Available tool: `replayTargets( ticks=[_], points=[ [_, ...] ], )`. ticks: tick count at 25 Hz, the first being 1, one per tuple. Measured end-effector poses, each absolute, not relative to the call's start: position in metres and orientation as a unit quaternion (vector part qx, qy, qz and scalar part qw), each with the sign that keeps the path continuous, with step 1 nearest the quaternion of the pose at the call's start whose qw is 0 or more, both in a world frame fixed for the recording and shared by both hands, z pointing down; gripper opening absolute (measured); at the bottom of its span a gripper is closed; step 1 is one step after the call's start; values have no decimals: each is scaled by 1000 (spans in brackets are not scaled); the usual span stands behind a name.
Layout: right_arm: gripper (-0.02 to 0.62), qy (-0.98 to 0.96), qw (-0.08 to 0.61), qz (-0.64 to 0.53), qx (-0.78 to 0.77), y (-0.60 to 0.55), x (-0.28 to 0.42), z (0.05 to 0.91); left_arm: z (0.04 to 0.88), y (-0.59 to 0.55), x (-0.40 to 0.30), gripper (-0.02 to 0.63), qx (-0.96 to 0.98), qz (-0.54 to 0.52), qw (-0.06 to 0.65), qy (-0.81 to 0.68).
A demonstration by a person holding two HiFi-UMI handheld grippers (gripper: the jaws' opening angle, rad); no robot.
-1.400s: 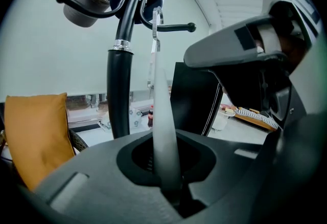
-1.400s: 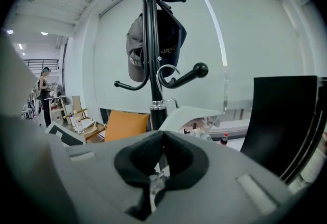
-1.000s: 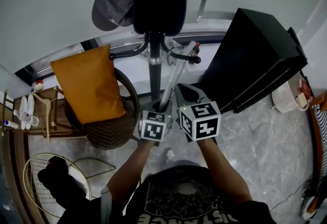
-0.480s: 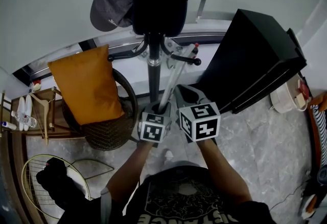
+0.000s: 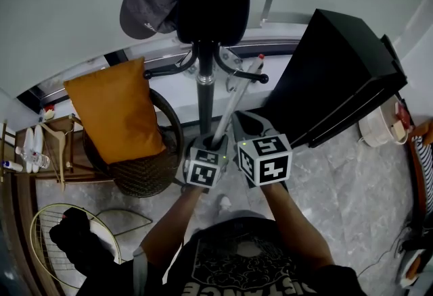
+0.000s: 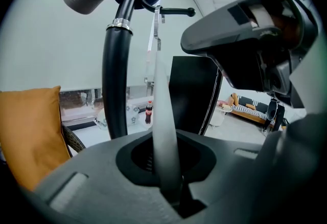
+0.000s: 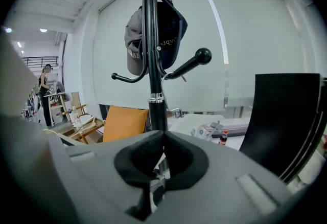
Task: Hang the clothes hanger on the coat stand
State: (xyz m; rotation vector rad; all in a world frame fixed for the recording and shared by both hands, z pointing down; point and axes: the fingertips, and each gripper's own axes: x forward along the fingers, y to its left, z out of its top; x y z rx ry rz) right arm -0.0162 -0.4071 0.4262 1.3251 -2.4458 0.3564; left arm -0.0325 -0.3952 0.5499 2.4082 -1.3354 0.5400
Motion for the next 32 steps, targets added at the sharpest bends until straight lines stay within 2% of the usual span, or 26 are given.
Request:
replayTargets(
  ticks=[19,25,32],
  points=[
    [0,-859,174,125,465,-392,-21,429,547,-390,-37,51,852,175,159,-467],
    [0,-857,171,128,470,-384,-21,427,543,-385,-38,115,855,179,155,-462],
    [0,-854,165,132,476,-368,-21,425,535,-372,-38,149,859,176,153,-457]
  ],
)
